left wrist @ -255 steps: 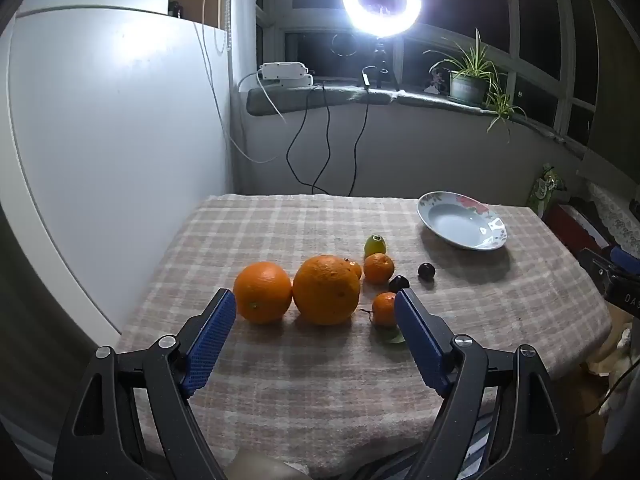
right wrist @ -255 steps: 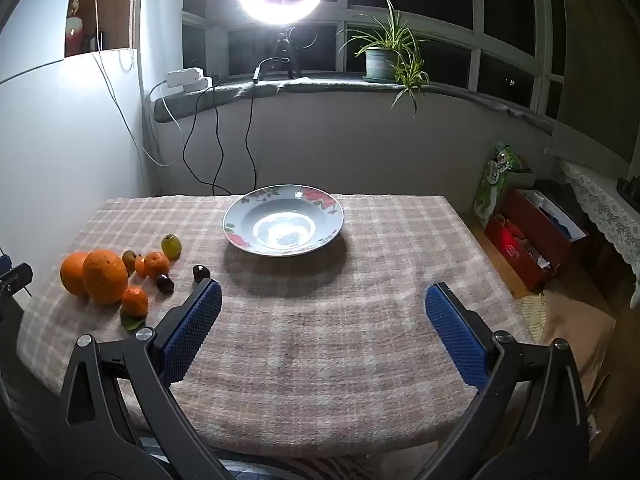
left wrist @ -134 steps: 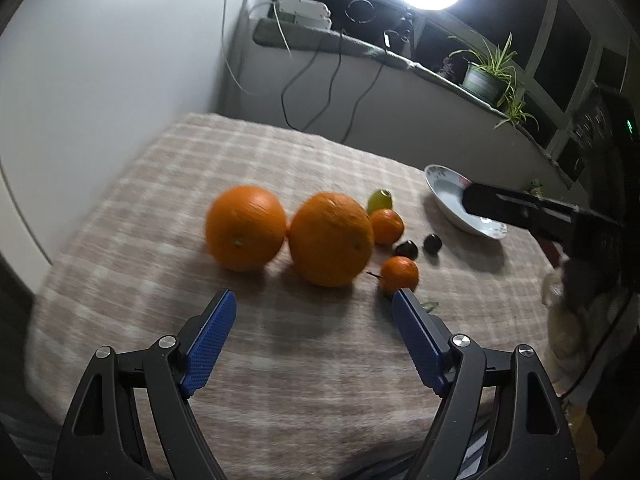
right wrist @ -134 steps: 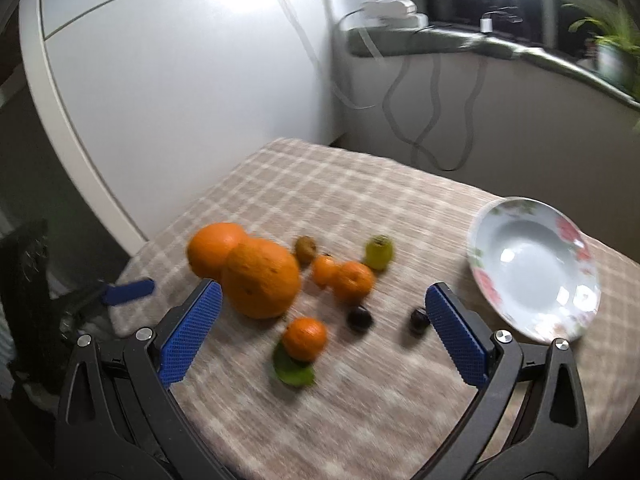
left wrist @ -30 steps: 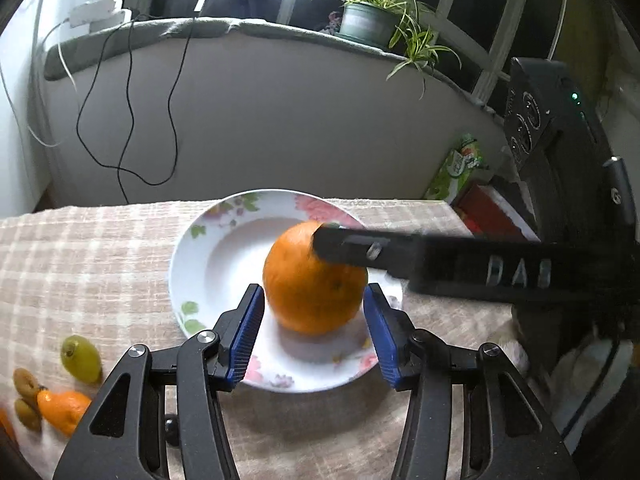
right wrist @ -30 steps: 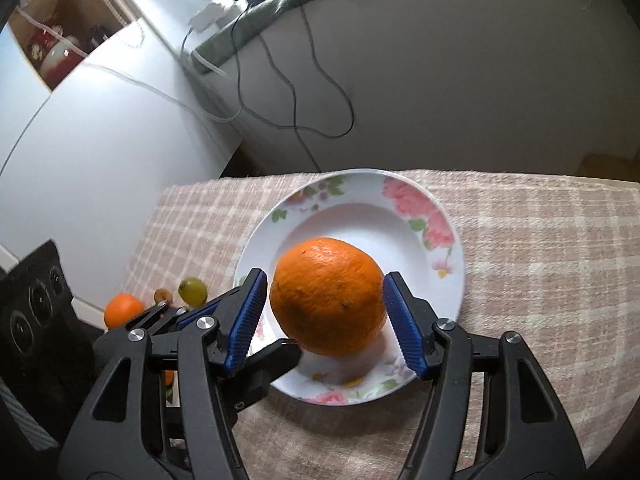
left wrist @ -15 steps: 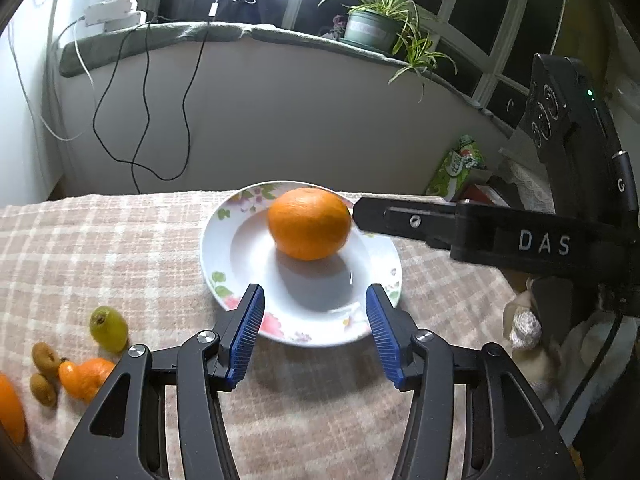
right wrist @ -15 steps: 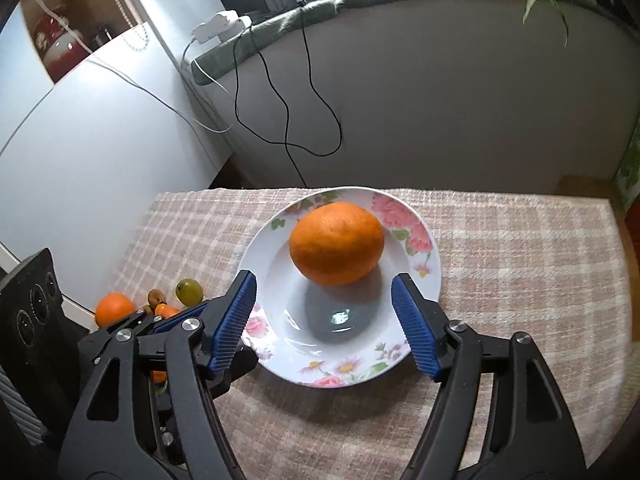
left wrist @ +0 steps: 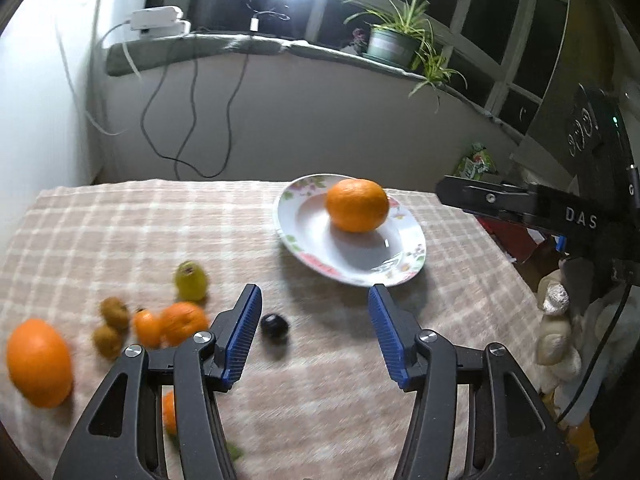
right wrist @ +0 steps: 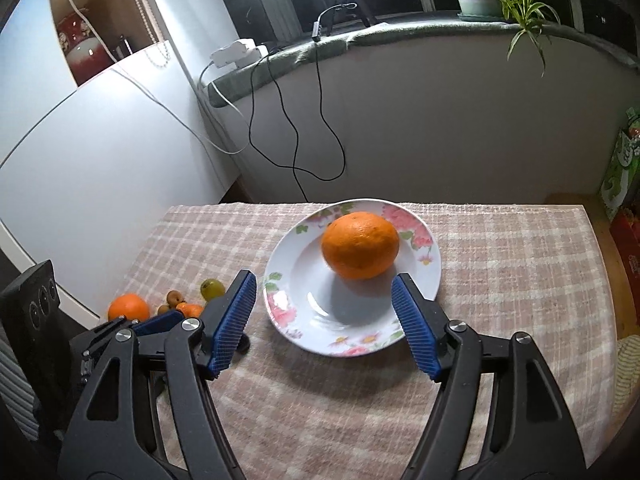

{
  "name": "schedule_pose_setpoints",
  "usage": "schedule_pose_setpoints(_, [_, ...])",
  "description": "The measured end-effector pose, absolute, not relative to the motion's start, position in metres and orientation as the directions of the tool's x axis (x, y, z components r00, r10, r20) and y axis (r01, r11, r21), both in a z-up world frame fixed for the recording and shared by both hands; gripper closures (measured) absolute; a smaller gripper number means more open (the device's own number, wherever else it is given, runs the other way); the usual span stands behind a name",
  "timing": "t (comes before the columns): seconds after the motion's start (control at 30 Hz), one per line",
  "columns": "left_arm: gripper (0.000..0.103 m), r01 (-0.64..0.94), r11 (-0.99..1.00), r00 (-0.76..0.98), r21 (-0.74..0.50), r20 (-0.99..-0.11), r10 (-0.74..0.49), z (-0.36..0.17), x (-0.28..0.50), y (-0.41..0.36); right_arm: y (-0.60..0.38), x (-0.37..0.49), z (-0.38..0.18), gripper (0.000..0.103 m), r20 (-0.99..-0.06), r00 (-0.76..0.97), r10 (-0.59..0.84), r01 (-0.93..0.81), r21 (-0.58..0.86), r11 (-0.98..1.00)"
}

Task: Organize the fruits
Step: 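Withdraw the right gripper from the plate back toward the fruits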

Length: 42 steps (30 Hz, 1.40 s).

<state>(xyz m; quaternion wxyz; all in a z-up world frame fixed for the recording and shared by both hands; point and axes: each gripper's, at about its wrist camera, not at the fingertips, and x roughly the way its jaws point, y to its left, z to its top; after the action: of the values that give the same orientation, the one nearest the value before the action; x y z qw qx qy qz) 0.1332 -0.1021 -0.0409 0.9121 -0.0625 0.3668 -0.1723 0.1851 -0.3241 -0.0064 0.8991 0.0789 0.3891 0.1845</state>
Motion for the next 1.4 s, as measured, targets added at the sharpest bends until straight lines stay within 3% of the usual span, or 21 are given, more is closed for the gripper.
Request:
schedule_pose_setpoints(0.1, [0.042,0.251,0.941,0.69,-0.227,-0.639,-0.339,-0.039,0.119,-0.085,-0.313,0.174,-0.001,0.012,-0.666,0.632,0.397,-0.294,0.267,0.917])
schedule_pose_setpoints(0.23, [0.036,0.221,0.952,0.711,-0.209,-0.634,-0.305,-0.039,0.103,-0.062,-0.293,0.162,0.005,0.012,-0.674,0.617,0.406,-0.336,0.241,0.91])
schedule_pose_setpoints(0.73, [0.036,0.021,0.974,0.724,-0.225,-0.669,-0.17,-0.07,0.053,0.042,-0.222,0.133,-0.012,0.012,-0.683,0.534,0.498,-0.477,0.244,0.845])
schedule_pose_setpoints(1.07, [0.038,0.0,0.963,0.713,-0.269,-0.675,-0.189,-0.085,0.043,0.055,-0.183,0.109,-0.029,0.012,-0.709,0.56,0.429,-0.555,0.064,0.83])
schedule_pose_setpoints(1.27, [0.042,0.043,0.947,0.707,-0.319,-0.66,-0.254,-0.086,0.045,0.04,-0.175,0.112,-0.044,0.02,-0.734,0.554,0.394,-0.565,0.017,0.825])
schedule_pose_setpoints(1.4, [0.047,0.098,0.944,0.694,-0.315,-0.658,-0.292,-0.085,0.05,0.022,-0.177,0.123,-0.055,0.035,-0.753,0.535,0.383,-0.548,0.035,0.835])
